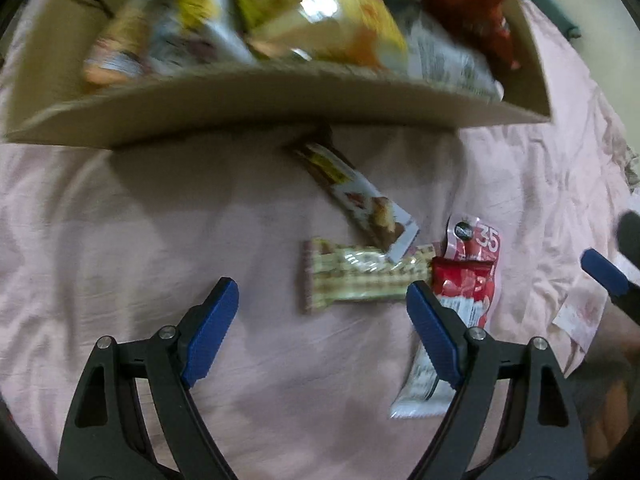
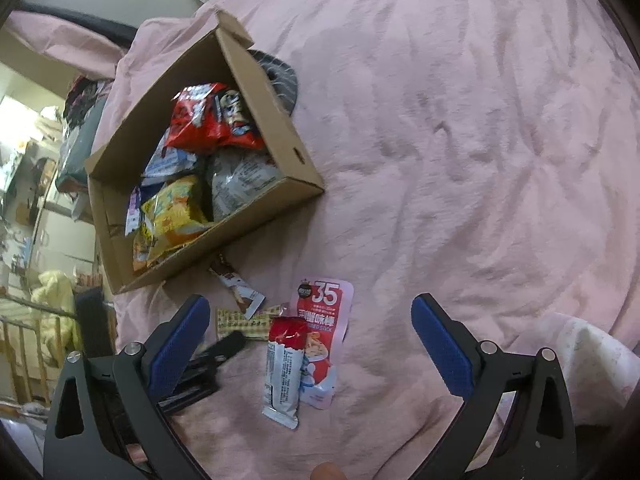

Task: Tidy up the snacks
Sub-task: 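Withdraw both open tools and move them toward the loose bars, then grasp the yellow wafer bar with left tool while right tool grasps red-white bar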

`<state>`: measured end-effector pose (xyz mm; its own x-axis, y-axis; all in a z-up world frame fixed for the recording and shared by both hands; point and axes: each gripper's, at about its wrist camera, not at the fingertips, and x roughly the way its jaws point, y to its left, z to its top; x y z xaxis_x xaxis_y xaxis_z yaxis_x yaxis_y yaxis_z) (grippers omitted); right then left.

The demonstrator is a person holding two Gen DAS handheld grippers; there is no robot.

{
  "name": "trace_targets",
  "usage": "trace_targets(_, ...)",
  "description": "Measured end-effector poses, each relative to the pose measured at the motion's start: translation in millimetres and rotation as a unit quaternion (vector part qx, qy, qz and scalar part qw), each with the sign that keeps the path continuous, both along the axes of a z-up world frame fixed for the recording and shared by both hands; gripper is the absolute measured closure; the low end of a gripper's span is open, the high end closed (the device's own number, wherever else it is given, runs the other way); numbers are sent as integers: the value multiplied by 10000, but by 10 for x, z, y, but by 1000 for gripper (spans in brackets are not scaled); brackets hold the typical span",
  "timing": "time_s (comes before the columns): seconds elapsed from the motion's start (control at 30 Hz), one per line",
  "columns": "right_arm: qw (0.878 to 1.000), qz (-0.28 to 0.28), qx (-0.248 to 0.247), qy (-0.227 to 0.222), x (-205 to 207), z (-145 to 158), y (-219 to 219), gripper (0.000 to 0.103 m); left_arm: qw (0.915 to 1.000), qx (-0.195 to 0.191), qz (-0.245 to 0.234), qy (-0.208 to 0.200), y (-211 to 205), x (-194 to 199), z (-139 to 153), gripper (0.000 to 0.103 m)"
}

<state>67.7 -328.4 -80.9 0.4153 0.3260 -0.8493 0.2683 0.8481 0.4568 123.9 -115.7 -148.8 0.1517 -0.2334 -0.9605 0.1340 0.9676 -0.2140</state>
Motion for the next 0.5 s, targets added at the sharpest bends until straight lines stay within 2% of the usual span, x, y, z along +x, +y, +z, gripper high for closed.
trace_targets(0.03,10000,-34,54,-2,-7,1,-23,0,9998,163,-72,-19,-95,19,-51,19)
trace_targets(0.13,9999,-50,143,-51,-18,31,-53,0,9979,511,-352,-194,-309,16,-99,9)
trace_targets(0.3,9997,64,205,-66,10,45,-48,0,9942,842,-518,-435,-575,-54,-126,8)
trace_targets(0.43,9996,125,215,-106,47,75,-26,0,9953,709,-464,-460,-560,-48,-158,8)
trace_targets(0.5,9995,159,245,-126,58,83,-11,0,9947,717,-512,-536,-546,-71,-137,19)
